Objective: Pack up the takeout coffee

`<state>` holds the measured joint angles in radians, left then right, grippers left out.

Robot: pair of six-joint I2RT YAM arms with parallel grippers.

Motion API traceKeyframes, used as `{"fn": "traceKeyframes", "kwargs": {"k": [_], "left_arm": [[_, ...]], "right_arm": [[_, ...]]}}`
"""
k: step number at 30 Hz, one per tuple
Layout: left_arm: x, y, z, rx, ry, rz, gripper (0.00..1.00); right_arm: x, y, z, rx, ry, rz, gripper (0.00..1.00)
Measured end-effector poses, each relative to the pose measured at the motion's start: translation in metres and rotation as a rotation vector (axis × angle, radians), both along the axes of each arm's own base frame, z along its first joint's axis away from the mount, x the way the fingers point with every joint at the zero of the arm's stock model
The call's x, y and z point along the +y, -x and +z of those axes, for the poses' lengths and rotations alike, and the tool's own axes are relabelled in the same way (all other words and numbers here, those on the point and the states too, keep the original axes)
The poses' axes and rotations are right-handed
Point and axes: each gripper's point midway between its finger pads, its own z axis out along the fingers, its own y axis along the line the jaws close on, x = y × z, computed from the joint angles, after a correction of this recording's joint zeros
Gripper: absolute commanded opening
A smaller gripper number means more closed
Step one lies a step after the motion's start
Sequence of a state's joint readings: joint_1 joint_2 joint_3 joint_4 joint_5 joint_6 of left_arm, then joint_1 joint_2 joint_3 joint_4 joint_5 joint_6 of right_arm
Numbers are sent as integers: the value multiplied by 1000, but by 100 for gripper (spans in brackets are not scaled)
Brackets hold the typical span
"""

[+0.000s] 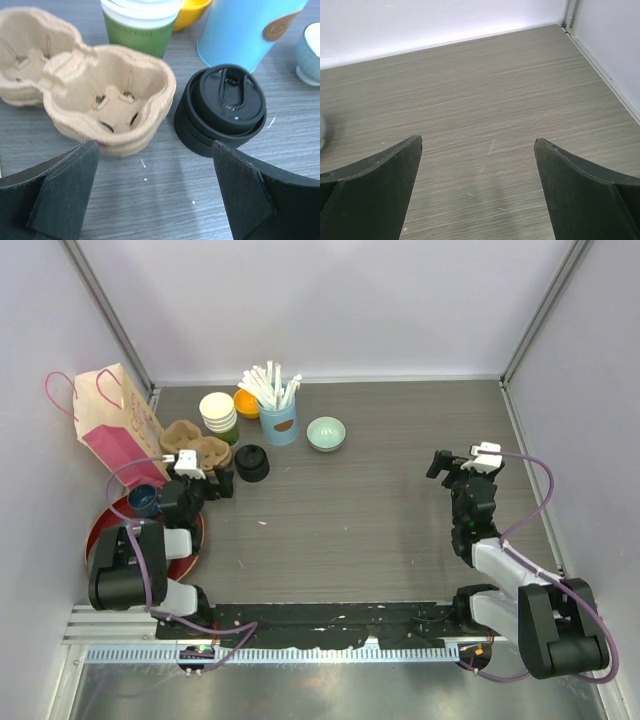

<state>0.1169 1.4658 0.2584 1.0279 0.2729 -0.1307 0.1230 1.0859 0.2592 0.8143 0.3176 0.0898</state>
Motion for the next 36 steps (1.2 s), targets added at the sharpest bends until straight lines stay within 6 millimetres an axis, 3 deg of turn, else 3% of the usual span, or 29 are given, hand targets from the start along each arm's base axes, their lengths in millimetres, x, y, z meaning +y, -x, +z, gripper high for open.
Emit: {"fn": "traceKeyframes", "kwargs": {"k": [3, 13, 20, 25, 31, 36], "left_arm": [[-2, 1, 17, -41, -12, -14, 100], [-22, 19, 41, -43, -64, -153, 100], [-25, 5, 79, 60, -86, -217, 92], [-35, 15, 113, 168, -138, -336, 89], [-45, 39, 161, 231, -218, -481, 58], [-47, 24, 190, 236, -277, -527, 57]], "right_arm": [[8, 0, 7, 10, -11, 47, 99], [26, 8, 14, 44, -31, 145, 99], [37, 11, 20, 61, -62, 202, 98], [49, 11, 38, 46, -89, 267, 96], [71, 11, 56, 55, -116, 377, 92], [87, 9, 58, 99, -134, 450, 91]]}}
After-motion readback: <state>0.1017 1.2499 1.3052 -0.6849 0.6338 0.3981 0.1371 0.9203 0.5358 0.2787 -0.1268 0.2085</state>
